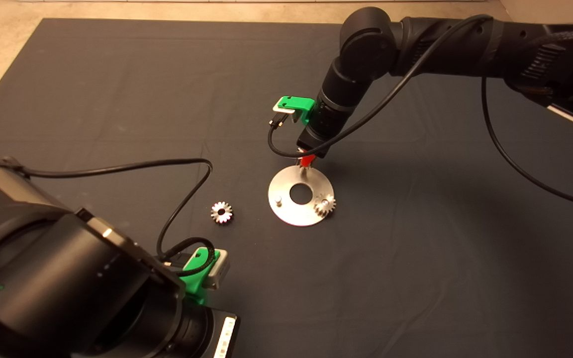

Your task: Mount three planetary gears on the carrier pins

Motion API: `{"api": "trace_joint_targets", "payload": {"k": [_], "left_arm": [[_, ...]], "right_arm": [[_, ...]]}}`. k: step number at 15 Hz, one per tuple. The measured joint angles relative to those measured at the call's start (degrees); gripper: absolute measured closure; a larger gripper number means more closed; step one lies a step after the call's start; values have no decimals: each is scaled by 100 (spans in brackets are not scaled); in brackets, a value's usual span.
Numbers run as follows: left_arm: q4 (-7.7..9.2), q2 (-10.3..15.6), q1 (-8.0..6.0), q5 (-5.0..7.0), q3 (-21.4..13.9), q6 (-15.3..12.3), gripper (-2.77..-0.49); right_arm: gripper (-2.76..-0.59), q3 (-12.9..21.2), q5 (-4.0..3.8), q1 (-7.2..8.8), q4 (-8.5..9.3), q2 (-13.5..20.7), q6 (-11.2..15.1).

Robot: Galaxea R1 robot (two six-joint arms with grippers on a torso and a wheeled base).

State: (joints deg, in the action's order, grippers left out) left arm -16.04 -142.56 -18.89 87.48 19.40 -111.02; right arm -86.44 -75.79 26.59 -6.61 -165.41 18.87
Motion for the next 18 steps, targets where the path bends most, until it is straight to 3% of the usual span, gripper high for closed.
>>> {"api": "trace_joint_targets", "payload": {"k": [4, 9, 14, 18], "left_arm": [[0, 2, -1, 0, 0, 0, -118], [0, 2, 1, 0, 0, 0, -118], [0, 9, 1, 0, 0, 0, -118], [0, 67, 0, 0, 0, 1, -118]], "right_arm": [[-89, -74, 5, -10, -2, -75, -32], [-89, -656, -1, -11, -4, -272, -463], [-89, -674, -32, -11, -2, -250, -471], [-89, -491, -45, -11, -2, -206, -472]]}}
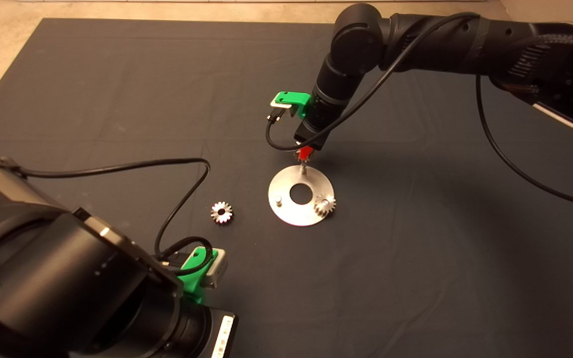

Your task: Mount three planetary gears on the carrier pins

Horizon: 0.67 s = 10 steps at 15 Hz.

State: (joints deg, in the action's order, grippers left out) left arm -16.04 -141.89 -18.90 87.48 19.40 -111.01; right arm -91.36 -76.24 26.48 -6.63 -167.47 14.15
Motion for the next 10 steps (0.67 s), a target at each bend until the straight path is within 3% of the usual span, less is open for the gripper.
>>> {"api": "trace_joint_targets", "payload": {"k": [5, 10], "left_arm": [[0, 27, -1, -2, 0, 1, -118], [0, 51, 1, 0, 0, 1, -118]], "right_arm": [[-89, 170, -5, -5, 0, 72, 0], [-89, 194, -7, -178, 0, 80, -3]]}}
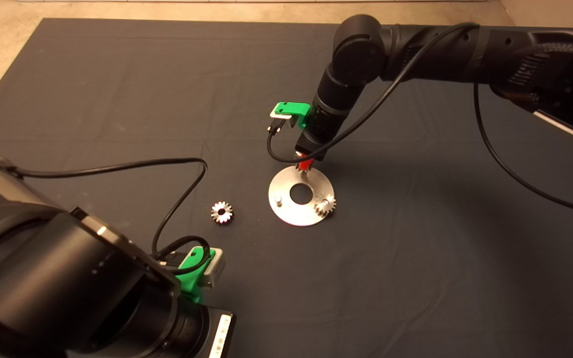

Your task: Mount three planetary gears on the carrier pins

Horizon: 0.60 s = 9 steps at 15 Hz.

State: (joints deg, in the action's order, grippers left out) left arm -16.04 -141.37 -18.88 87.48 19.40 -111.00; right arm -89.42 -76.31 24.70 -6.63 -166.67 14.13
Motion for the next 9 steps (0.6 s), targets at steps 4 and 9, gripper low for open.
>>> {"api": "trace_joint_targets", "payload": {"k": [4, 9], "left_arm": [[0, 24, -1, 0, 0, 0, -118], [0, 26, 0, 0, 0, 0, -118]], "right_arm": [[-89, 0, 0, 2, -1, 0, -2], [-89, -5, 2, -11, -1, 0, -5]]}}
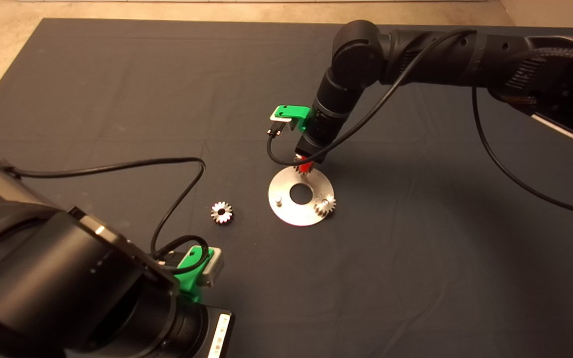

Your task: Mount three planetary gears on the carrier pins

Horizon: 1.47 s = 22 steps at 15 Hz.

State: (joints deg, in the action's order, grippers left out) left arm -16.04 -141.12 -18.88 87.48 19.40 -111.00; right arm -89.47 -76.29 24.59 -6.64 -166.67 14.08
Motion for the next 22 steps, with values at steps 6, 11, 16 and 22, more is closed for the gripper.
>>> {"api": "trace_joint_targets", "payload": {"k": [6, 11, 16, 22], "left_arm": [[0, 2, -2, 0, 0, 0, -118], [0, 5, -2, 0, 0, 0, -118], [0, 2, 0, 0, 0, 0, -118], [0, 2, 0, -2, 0, 0, -118]], "right_arm": [[-89, 0, -2, -1, 0, 0, -9], [-89, -2, -2, -1, 0, 43, -9], [-89, -2, -45, -1, 0, 115, -11], [-89, 2, -42, -48, 0, 90, -11]]}}
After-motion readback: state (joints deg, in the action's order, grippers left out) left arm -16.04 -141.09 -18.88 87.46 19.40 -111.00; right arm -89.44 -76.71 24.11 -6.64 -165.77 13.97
